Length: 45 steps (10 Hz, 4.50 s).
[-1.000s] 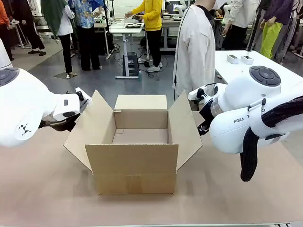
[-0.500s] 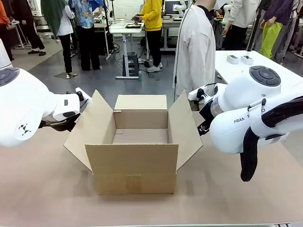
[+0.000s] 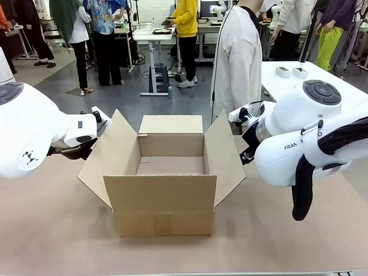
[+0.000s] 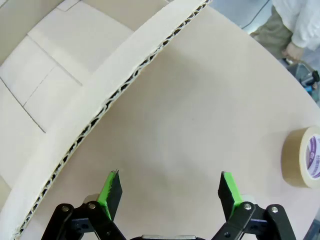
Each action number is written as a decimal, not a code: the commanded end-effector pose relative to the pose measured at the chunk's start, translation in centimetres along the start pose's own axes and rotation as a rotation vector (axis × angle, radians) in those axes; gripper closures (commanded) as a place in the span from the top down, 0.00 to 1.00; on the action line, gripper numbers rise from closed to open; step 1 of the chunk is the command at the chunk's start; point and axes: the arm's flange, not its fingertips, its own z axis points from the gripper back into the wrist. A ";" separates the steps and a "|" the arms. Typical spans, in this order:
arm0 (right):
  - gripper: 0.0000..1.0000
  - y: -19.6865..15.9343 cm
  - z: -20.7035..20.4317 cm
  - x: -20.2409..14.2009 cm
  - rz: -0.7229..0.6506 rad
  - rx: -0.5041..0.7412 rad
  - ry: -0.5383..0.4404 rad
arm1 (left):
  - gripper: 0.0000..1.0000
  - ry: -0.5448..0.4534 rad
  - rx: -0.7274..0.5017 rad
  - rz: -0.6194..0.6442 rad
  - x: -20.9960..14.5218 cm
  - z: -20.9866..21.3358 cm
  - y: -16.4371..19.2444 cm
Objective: Wrap the clocks to prevent damage.
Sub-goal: Open the side flaps of the Package Box.
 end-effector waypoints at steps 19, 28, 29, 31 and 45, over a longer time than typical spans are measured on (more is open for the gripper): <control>1.00 -6.4 31.4 4.5 0.461 0.220 -0.220 | 1.00 -0.018 -0.237 -0.412 5.5 29.1 8.0; 1.00 -18.3 28.7 -5.6 0.256 0.409 -0.731 | 1.00 -0.433 -0.618 -0.342 -0.6 28.8 20.5; 1.00 -18.3 29.1 -6.2 0.272 0.408 -0.742 | 1.00 -0.449 -0.619 -0.335 -1.3 29.2 20.9; 0.41 -18.0 29.5 -6.2 0.311 0.416 -0.745 | 0.40 -0.454 -0.624 -0.359 -1.7 29.6 20.9; 0.00 -17.3 28.8 -5.2 0.312 0.454 -0.621 | 0.00 -0.383 -0.622 -0.409 -2.4 29.5 21.6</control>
